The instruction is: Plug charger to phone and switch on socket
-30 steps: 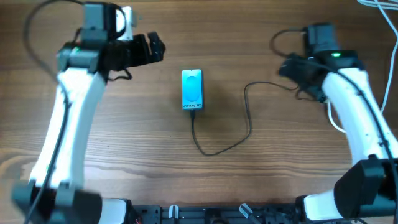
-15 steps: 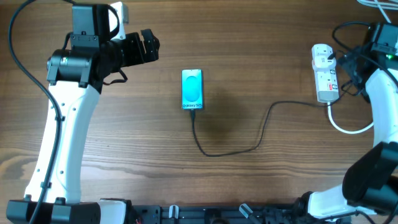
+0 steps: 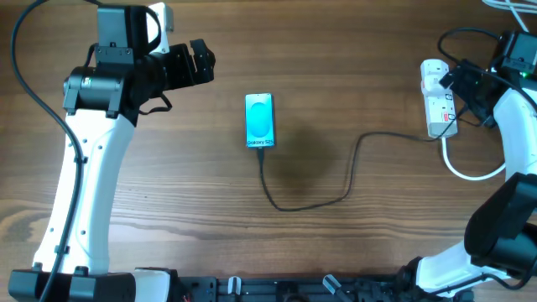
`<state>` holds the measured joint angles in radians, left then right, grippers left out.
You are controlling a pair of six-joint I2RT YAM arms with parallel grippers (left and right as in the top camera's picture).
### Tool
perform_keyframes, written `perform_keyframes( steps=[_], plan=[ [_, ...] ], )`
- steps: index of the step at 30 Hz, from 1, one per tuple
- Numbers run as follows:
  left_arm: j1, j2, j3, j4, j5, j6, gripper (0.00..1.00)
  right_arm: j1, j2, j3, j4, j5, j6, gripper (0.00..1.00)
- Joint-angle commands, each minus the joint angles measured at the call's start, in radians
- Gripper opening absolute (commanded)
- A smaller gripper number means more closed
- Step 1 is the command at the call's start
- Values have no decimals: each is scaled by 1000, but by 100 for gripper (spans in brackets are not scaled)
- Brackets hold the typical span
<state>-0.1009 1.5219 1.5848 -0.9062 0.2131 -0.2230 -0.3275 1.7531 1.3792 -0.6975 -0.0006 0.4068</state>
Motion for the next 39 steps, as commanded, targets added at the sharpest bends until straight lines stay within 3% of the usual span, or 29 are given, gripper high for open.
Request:
perform_keyframes(
  steps=[1,5,9,11,21,27,31,39],
  plan=[
    [1,4,-6,-1,-10,-5,100,-4,-123,20,6,-222,-102,100],
    [1,4,-6,-1,-10,-6,100,-4,-239,20,13,-173,-105,100],
    [1,4,-6,-1,-10,-5,100,-9,-282,20,1,163,93,100],
    [1,4,-6,-1,-10,-5,100,-29,-264,19,-7,209,119,100],
    [1,4,-6,-1,-10,-5,100,-92,-42,19,-70,182,98,100],
    [1,4,-6,-1,-10,-5,100,-81,-4,19,-82,-183,-61,100],
    [1,4,-6,-1,-10,-5,100,-70,-5,19,-106,-361,-52,100],
    [1,4,-6,-1,-10,-5,100,-105,-16,22,-163,18,19,100]
  ],
)
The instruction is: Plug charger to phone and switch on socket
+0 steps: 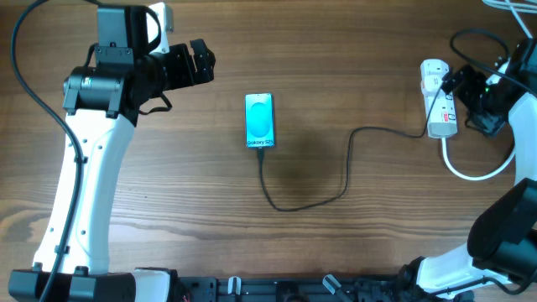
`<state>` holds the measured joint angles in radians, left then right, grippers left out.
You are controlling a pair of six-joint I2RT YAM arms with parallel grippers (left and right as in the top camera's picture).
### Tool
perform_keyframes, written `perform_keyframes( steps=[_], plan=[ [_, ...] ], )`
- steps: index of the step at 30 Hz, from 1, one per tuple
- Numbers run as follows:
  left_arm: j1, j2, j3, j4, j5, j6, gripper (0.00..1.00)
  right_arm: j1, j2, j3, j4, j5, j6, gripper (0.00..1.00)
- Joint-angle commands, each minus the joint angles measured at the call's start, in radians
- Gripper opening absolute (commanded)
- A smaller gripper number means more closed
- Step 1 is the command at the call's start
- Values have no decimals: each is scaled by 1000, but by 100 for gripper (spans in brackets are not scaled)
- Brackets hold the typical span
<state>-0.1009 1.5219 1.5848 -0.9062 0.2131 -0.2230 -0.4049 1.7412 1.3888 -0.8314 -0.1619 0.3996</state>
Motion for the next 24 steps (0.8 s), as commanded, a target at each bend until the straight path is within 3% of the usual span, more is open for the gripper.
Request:
perform_keyframes(
  steps=[1,9,16,24],
  plan=[
    [1,4,-6,-1,-10,-5,100,-39,-10,12,-40,208,27,100],
    [1,4,-6,-1,-10,-6,100,-109,-27,13,-43,221,25,100],
    [1,4,-6,-1,-10,-5,100,-122,-14,10,89,221,51,100],
    [1,4,-6,-1,-10,-5,100,-120,133,10,164,213,22,100]
  ],
)
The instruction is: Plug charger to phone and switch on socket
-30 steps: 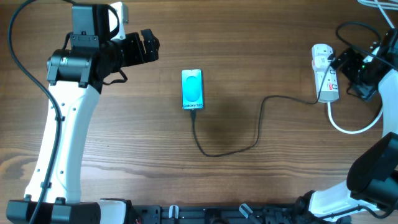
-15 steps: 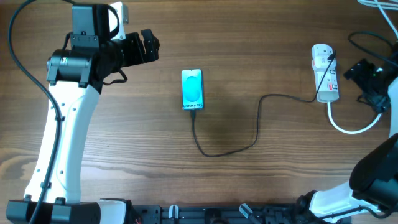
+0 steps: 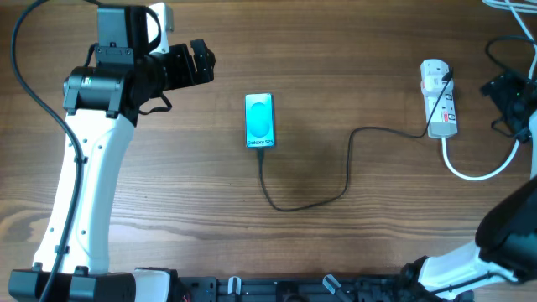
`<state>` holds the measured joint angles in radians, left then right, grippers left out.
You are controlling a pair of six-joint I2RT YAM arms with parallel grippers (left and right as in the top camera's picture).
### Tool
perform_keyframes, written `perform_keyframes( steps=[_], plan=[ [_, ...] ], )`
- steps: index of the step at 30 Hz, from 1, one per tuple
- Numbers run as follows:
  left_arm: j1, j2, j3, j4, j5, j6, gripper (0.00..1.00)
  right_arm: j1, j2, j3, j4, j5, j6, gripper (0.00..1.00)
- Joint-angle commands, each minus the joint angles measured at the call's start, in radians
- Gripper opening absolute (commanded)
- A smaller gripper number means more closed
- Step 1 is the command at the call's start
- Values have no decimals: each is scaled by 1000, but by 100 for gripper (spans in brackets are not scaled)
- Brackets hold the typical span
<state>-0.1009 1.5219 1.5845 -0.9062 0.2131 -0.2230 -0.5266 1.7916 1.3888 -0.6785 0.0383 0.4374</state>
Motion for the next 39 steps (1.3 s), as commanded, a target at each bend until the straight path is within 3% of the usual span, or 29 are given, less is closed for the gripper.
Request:
perform_keyframes(
  steps=[1,4,11,39],
  plan=[
    [1,4,-6,-1,-10,-5,100,2,103,10,25,-16,-35,100],
    [1,4,-6,-1,-10,-5,100,2,137,10,50,-103,-101,100],
    [1,4,-6,-1,-10,-5,100,4,186,10,64,-108,-108,100],
    [1,4,-6,-1,-10,-5,100,49,306,10,173,-175,-45,100]
  ],
)
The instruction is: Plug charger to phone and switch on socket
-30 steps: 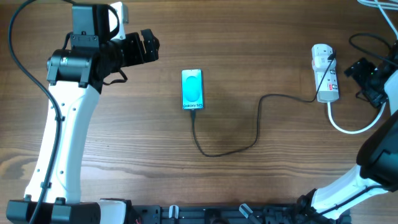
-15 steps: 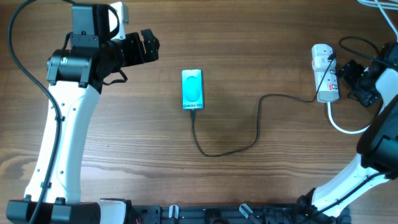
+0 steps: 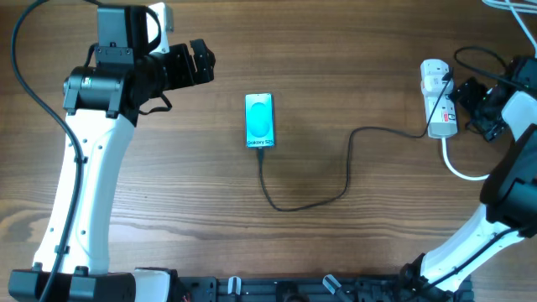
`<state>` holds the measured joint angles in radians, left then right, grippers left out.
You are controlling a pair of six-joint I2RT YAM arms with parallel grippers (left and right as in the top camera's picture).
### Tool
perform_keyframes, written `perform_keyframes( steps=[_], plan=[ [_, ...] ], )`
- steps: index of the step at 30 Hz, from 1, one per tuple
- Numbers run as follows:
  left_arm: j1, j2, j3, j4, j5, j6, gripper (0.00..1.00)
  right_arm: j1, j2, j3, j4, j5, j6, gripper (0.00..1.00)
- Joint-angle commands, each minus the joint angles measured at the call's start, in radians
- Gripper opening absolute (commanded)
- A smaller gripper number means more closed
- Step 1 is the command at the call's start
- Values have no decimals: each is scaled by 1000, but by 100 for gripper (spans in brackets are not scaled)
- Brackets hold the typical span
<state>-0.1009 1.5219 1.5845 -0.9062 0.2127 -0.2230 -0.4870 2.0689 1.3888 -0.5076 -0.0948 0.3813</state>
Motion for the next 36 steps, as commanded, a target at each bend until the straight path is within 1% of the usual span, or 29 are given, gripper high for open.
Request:
perform_keyframes(
  steps=[1,5,8,21,36],
  plan=[
    [1,4,-6,-1,-9,-6,100,9,28,10,1,-42,12,100],
    [1,4,-6,-1,-9,-5,100,9,29,10,-2,-49,12,100],
    [1,4,-6,-1,-9,-5,100,10,29,10,-3,-97,12,100],
    [1,4,-6,-1,-9,-5,100,14,44,10,-36,-95,15,100],
    [1,4,-6,-1,-9,-5,100,23,61,10,-33,-87,19,100]
  ],
)
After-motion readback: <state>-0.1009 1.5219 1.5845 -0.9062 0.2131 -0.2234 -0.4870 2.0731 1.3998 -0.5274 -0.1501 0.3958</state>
